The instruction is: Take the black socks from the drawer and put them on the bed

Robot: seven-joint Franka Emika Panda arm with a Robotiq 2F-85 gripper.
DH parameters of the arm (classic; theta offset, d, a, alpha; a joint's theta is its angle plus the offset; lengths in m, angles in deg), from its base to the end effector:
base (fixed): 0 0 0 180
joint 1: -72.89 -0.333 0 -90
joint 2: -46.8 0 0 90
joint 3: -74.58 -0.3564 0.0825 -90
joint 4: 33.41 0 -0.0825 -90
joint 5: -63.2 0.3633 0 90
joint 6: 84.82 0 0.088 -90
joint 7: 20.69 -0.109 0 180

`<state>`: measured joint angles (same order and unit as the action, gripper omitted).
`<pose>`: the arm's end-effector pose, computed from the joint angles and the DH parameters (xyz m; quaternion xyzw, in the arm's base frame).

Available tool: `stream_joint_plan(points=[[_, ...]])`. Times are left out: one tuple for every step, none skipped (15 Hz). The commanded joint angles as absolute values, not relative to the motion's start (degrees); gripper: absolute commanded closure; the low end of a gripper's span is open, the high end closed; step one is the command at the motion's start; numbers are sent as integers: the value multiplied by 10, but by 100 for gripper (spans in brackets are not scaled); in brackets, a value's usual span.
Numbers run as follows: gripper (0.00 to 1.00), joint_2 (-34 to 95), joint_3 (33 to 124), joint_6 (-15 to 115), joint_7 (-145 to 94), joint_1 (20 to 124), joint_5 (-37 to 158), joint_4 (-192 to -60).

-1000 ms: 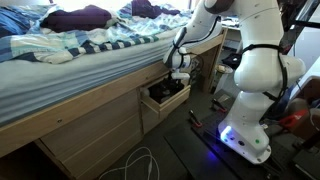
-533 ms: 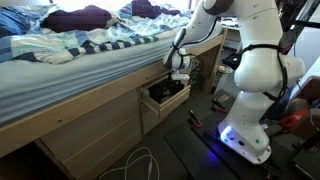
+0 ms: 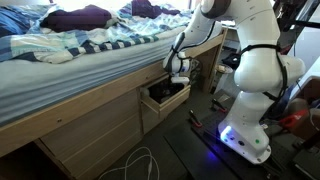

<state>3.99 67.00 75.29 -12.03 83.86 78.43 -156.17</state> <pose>0.5484 -0.0421 0.0921 -0.9905 0.0962 0.0400 0.0893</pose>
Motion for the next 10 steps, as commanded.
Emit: stream_joint_plan(points=[[0,31,678,772,-135,830,766,-1550],[0,30,681,778,-138,828,763,-1549],[0,29,684,783,-141,826,761,-1548],[0,28,691,789,-152,819,760,-1547],[0,27,697,795,-162,815,760,-1547],[0,24,702,797,-174,811,762,-1545],[0,20,702,801,-179,810,762,-1543],[0,14,705,799,-187,804,760,-1538],[0,7,703,800,-190,803,760,-1533],[0,0,703,797,-194,799,759,-1526]])
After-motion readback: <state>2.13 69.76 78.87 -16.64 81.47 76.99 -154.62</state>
